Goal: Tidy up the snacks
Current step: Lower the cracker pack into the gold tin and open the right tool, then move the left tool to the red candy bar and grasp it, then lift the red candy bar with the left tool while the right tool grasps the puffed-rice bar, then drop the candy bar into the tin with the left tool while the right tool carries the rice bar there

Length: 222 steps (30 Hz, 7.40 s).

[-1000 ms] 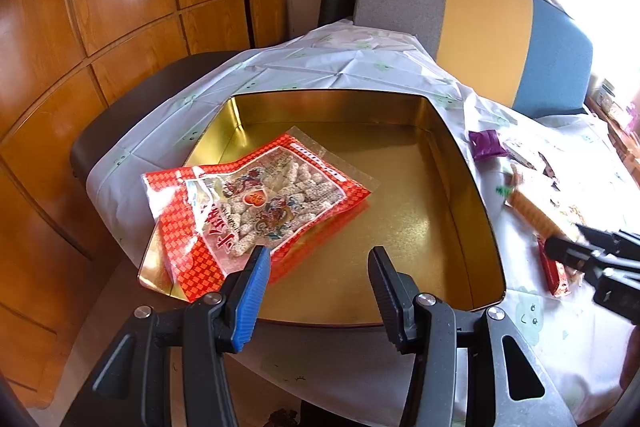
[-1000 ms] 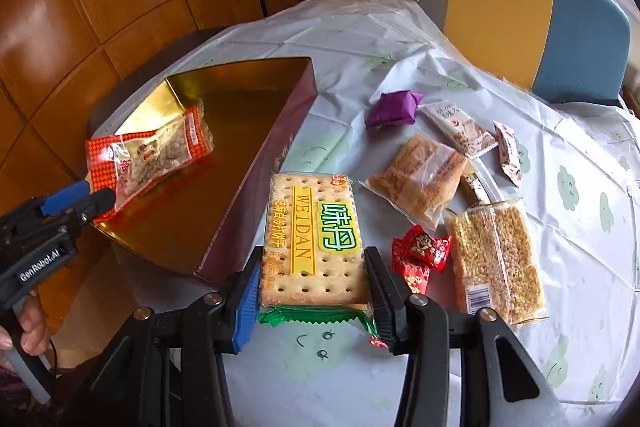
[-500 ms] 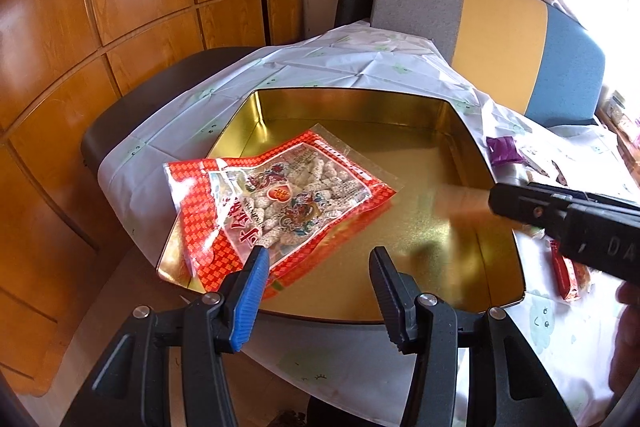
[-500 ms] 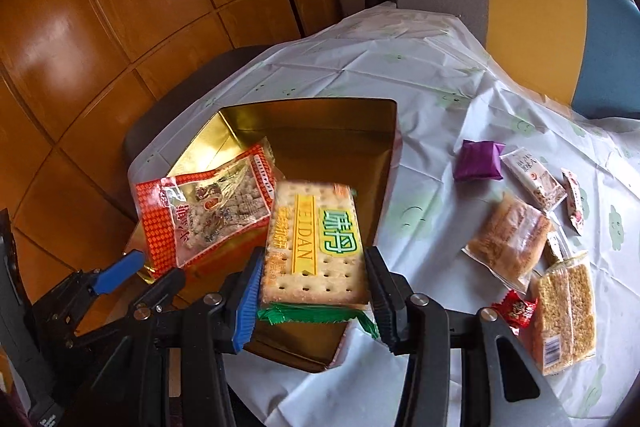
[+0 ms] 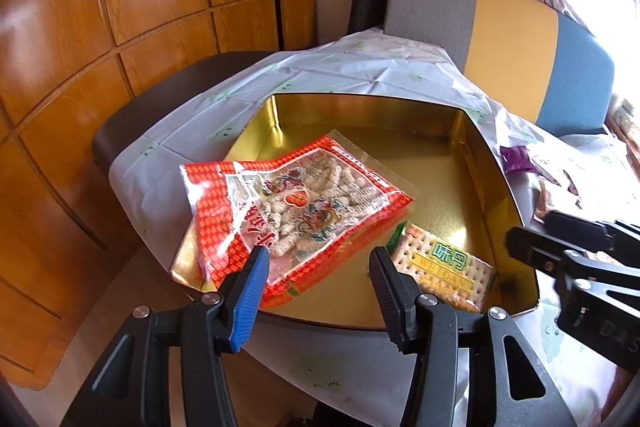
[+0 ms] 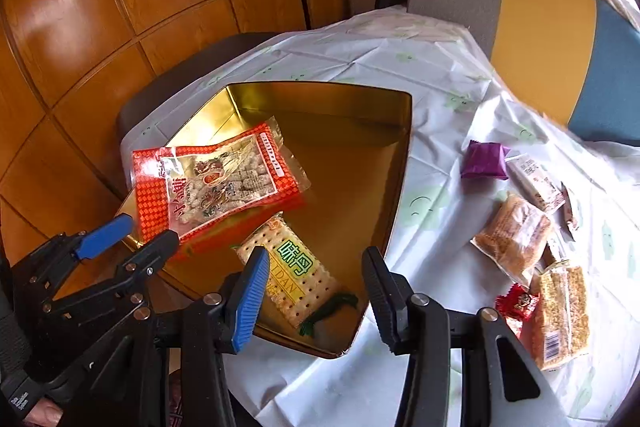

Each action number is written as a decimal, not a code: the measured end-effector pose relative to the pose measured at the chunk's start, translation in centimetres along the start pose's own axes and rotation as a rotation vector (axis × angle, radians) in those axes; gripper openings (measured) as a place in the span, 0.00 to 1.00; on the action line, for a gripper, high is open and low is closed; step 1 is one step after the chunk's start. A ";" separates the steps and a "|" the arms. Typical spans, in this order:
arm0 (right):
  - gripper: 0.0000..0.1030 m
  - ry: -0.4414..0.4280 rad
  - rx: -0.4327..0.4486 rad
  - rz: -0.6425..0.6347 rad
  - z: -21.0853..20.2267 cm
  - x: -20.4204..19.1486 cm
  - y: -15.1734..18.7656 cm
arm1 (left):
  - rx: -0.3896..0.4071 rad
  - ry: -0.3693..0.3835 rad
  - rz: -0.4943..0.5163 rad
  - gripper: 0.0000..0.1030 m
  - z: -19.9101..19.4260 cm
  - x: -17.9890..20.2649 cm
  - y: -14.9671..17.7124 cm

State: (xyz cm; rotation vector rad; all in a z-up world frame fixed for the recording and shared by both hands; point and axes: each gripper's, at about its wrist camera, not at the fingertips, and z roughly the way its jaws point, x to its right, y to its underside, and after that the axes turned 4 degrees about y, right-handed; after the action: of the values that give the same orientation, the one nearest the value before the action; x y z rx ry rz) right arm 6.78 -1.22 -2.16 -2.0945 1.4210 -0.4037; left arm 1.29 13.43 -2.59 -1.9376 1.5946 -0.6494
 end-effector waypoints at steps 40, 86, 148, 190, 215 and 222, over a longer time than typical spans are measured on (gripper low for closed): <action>0.49 0.229 0.112 -0.002 -3.2 3.3 2.5 | 0.029 -0.001 0.125 0.51 -1.7 4.1 -0.4; 0.49 0.302 -0.028 0.460 -6.4 29.5 8.8 | -0.165 0.373 0.598 0.51 2.4 27.9 2.6; 0.75 0.278 -0.188 0.047 2.5 20.2 8.1 | -0.088 0.399 0.150 0.21 3.6 11.2 -7.6; 0.74 0.062 -0.017 0.363 -4.0 16.4 7.8 | 0.047 -0.016 -0.015 0.52 -0.5 3.0 -2.4; 0.75 -0.044 -0.031 0.010 3.3 -0.1 -3.6 | 0.064 -0.149 -0.181 0.52 -1.3 -4.7 -1.8; 0.75 0.027 -0.003 -0.037 2.3 -1.1 -2.2 | 0.057 -0.154 -0.191 0.52 -1.0 -4.8 -1.7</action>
State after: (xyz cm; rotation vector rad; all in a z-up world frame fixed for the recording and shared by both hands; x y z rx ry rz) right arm 9.26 1.07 -2.58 -2.1280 1.4013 -0.4460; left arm 0.99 18.27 -0.86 -2.0607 1.2961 -0.5983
